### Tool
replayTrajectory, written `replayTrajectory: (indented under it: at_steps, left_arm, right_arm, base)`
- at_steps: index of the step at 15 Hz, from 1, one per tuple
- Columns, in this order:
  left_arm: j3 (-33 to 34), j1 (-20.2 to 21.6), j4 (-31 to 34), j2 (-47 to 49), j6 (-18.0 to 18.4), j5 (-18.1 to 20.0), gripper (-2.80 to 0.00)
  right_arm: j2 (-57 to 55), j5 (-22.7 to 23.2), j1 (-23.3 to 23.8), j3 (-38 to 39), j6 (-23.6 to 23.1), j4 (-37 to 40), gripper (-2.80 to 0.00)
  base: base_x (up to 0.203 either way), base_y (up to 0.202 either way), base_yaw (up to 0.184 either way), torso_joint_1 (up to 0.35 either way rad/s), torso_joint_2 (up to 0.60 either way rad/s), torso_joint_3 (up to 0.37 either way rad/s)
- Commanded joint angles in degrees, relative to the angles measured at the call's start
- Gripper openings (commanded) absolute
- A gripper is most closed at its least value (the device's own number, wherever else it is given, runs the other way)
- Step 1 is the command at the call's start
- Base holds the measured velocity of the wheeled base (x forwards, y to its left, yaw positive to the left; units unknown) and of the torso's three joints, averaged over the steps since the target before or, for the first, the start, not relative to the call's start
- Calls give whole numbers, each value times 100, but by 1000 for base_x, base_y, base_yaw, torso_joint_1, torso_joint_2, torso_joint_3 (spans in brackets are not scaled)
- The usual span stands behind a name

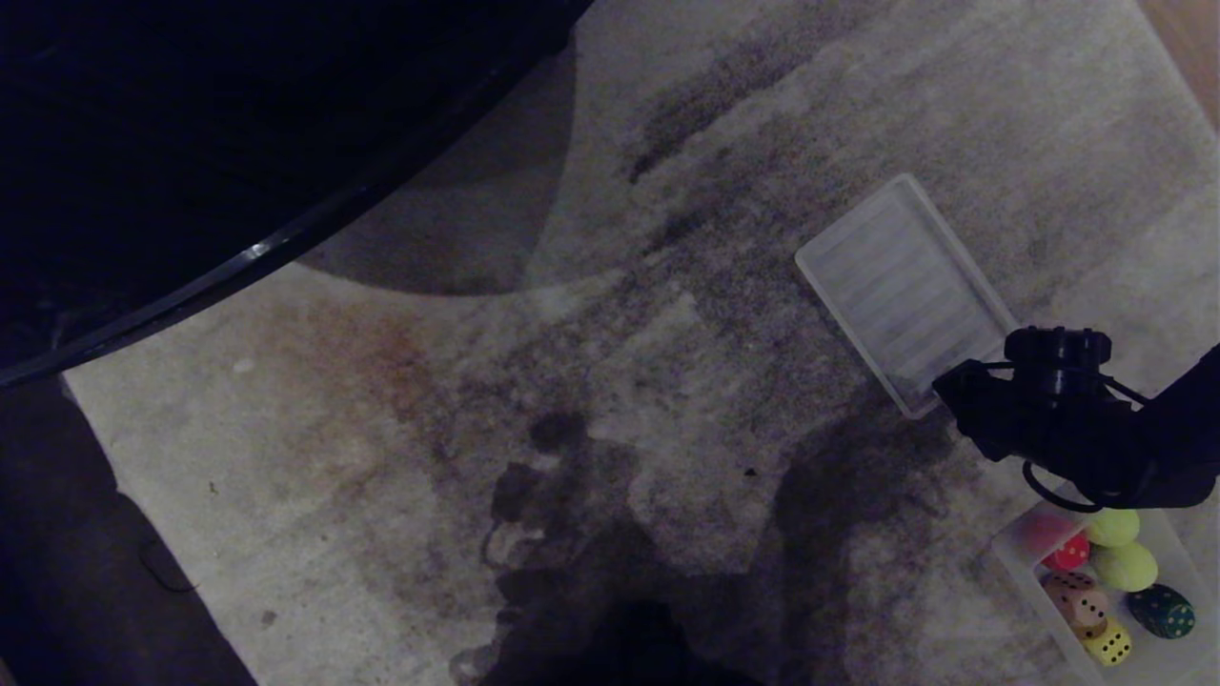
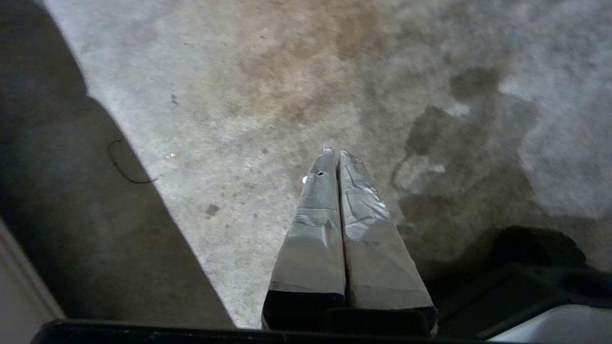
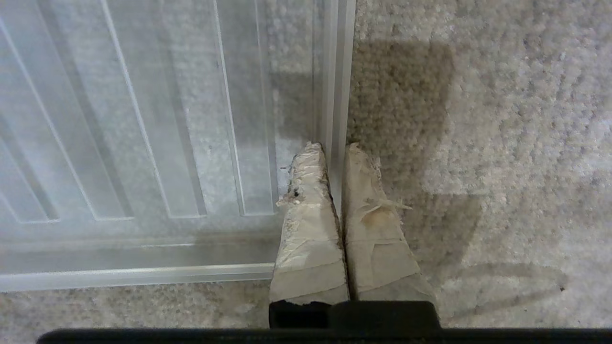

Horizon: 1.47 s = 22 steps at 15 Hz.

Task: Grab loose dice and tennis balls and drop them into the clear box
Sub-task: Close the lid

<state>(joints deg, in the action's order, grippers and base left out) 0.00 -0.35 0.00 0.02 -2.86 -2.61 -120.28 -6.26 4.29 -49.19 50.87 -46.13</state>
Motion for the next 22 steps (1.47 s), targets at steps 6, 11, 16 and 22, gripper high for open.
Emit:
replayTrajectory:
  at_steps: [6,11,16,22]
  left_arm:
    - [9,0,0,-2,-4,-3,-280]
    - [9,0,0,-2,-4,-3,-280]
    - [9,0,0,-2,-4,-3,-280]
    - [9,0,0,-2,-4,-3,-280]
  right_arm:
    - [1696,240,31,755,-274,184,-280]
    - [3460,611,28,1824,-1188,1058,-280]
    - [5690,851,-14,2817,-2303,1993,-280]
    - [8970,1061,-16,3324,-3327,4873,-280]
  base:
    - [0,0,0,0,0,0]
    - [0,0,0,0,0,0]
    - [0,0,0,0,0,0]
    - [0,0,0,0,0,0]
